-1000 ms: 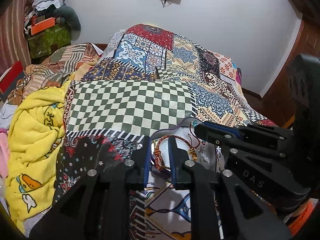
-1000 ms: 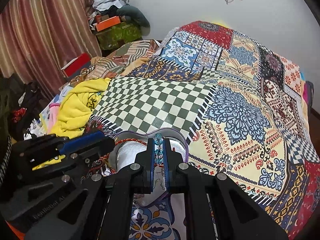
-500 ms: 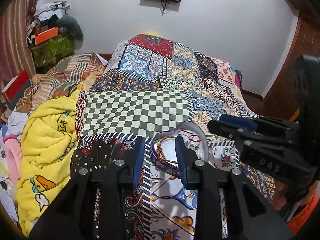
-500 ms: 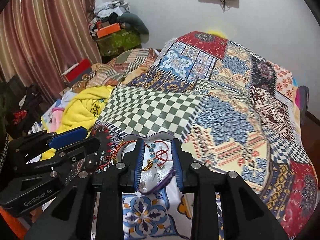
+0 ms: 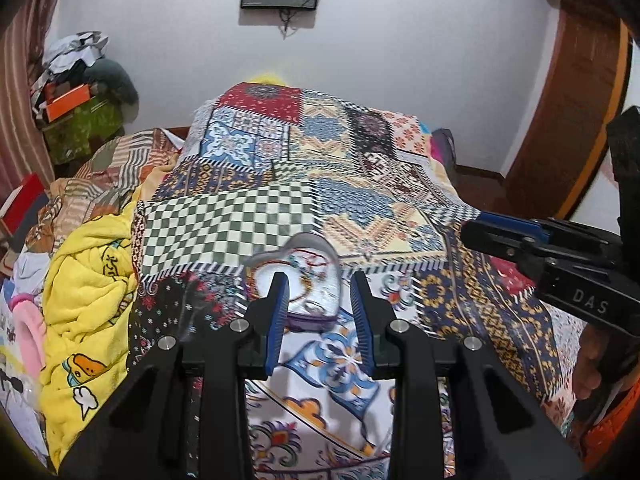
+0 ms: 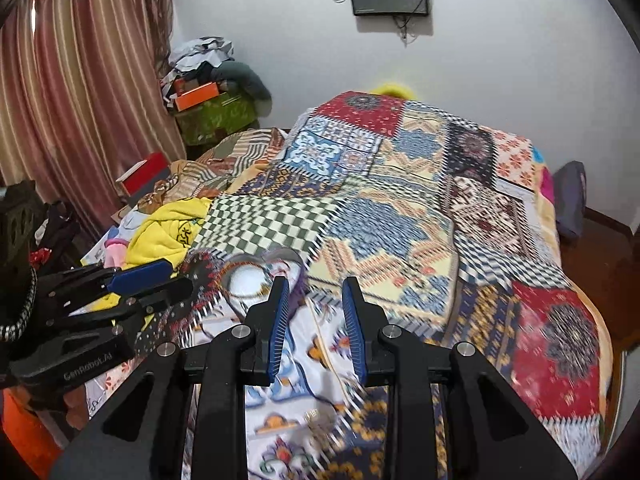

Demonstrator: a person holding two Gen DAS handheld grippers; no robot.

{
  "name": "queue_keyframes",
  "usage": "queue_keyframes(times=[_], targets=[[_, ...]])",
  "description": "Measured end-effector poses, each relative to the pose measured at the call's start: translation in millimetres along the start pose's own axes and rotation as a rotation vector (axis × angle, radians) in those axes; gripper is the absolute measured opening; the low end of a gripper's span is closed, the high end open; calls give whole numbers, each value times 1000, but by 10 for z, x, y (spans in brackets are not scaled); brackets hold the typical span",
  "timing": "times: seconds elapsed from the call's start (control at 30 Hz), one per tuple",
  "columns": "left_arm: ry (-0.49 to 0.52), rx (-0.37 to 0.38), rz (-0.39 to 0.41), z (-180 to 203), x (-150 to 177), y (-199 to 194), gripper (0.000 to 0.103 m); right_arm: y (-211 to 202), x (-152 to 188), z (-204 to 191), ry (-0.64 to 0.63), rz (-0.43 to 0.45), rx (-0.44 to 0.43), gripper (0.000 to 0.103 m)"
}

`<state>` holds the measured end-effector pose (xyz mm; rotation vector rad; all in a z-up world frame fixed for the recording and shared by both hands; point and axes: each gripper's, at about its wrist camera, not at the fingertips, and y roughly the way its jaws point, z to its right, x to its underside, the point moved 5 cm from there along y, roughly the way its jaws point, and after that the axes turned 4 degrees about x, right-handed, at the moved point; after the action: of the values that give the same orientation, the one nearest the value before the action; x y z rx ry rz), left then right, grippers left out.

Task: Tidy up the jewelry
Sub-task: 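Move both grippers away from the tin toward the gold earrings on the quilt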

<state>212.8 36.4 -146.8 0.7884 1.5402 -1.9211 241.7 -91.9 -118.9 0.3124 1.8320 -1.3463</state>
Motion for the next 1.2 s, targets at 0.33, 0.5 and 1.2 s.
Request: queue_keyframes(times=[0.33, 0.5, 1.2], targets=[[34, 53, -62, 395, 239, 83, 31, -262, 440, 340, 75, -42, 35, 25], [22, 86, -105, 492, 408, 160, 31, -254, 756, 406, 111, -102, 27, 25], [78, 51, -215, 510, 907, 447, 31, 407, 1413, 2, 72, -316, -70, 25]])
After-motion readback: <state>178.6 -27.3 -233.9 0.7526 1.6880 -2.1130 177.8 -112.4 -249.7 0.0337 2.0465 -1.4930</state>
